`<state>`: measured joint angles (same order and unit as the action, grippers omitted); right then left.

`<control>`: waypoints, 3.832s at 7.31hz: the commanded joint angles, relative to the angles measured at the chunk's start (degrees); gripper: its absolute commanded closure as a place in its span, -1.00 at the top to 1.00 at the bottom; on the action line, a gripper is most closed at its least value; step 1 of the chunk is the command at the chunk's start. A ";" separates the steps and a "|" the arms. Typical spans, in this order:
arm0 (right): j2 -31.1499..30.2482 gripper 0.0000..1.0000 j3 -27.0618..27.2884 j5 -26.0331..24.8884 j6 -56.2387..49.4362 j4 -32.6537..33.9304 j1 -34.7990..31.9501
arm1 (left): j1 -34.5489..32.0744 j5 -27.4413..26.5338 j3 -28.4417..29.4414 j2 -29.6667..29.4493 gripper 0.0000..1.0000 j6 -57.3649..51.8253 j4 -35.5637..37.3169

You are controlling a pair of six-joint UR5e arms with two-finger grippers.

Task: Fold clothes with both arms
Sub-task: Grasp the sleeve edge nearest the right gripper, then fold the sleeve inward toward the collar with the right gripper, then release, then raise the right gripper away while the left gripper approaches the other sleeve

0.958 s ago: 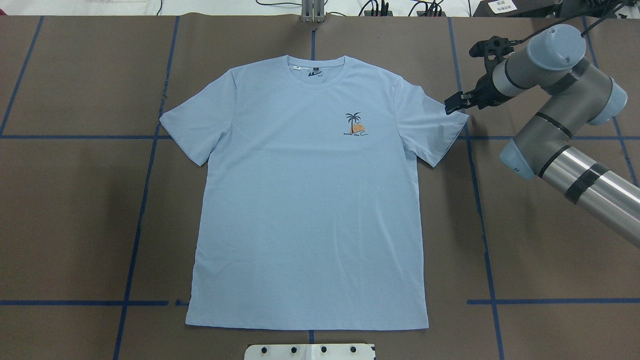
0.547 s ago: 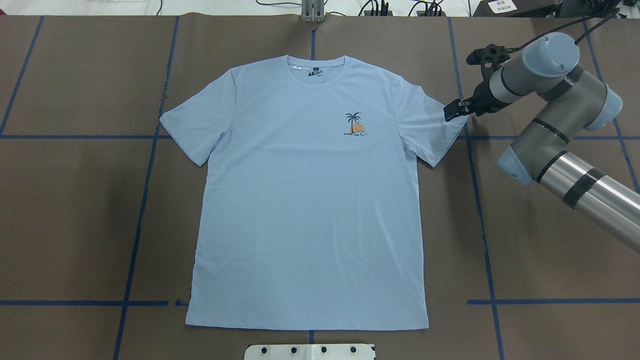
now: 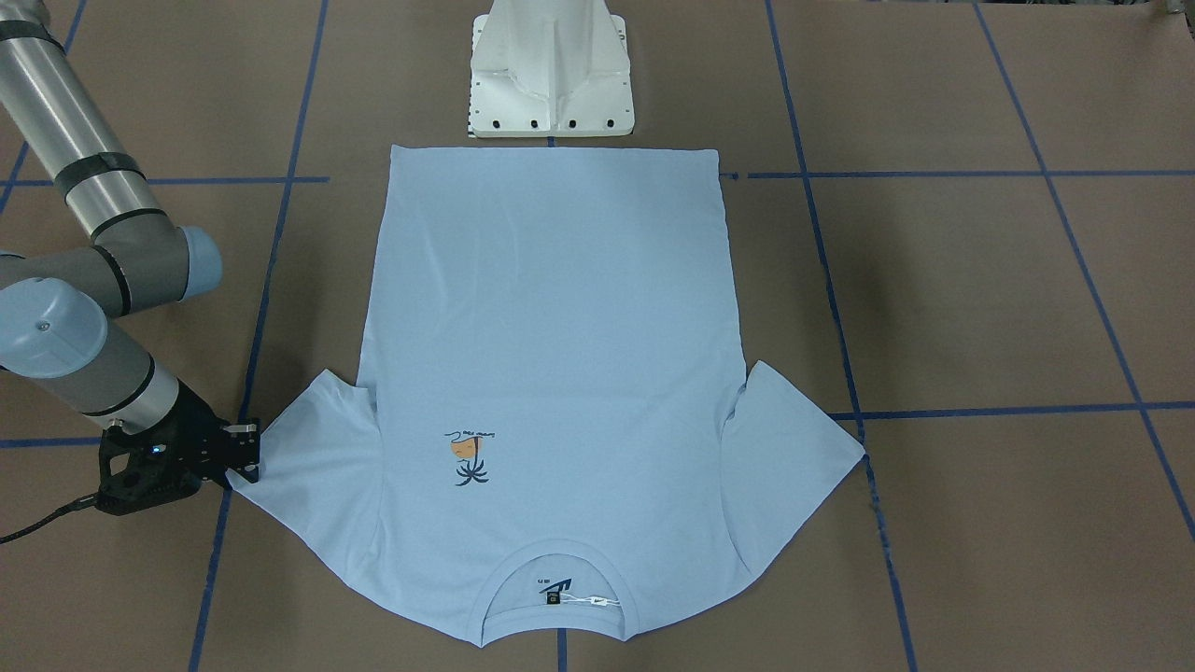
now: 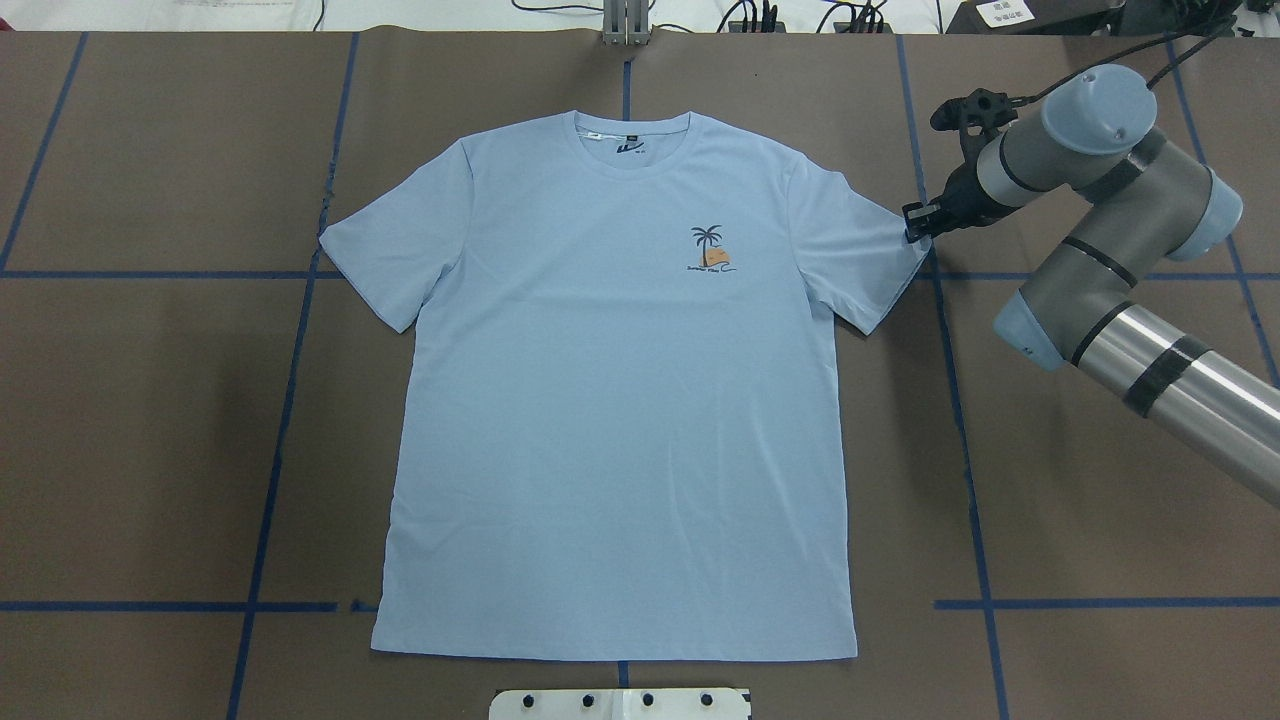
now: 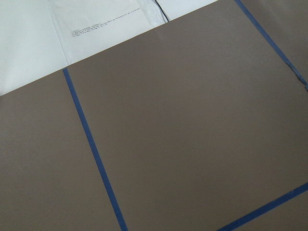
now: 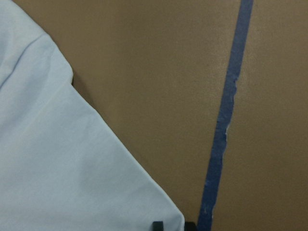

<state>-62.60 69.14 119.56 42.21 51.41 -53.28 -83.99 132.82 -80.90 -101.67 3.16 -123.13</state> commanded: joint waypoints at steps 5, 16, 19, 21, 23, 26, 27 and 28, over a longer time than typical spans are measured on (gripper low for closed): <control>2.12 -1.00 6.35 -0.73 4.77 -0.43 3.42 | -0.04 3.93 -0.14 0.24 0.95 -0.26 -0.18; 28.50 1.00 -15.45 -14.32 15.54 7.29 9.43 | 0.57 3.23 1.62 -4.83 0.98 10.29 0.00; 23.34 1.00 2.43 -3.20 15.53 28.79 5.47 | 12.05 -3.85 -0.82 -7.84 0.98 31.82 -2.79; 17.35 1.00 13.09 -1.36 14.66 38.20 1.79 | 20.13 -10.61 -2.94 -7.76 0.98 50.10 -7.90; 14.18 1.00 15.41 4.33 6.09 40.35 -1.90 | 29.71 -22.73 -2.78 -9.42 0.98 61.04 -7.56; 12.32 1.00 16.03 4.45 5.34 39.91 -2.53 | 34.32 -30.95 1.59 -11.70 0.97 64.77 -7.30; 12.32 1.00 15.94 4.36 5.34 39.74 -2.45 | 35.02 -32.18 3.80 -13.63 0.97 64.86 -7.30; 12.32 1.00 15.94 4.28 5.34 39.73 -2.44 | 35.73 -33.41 5.73 -13.91 0.96 64.78 -7.82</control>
<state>-50.21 85.09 123.94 47.59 91.22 -55.76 -49.24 101.17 -77.83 -114.49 67.87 -130.55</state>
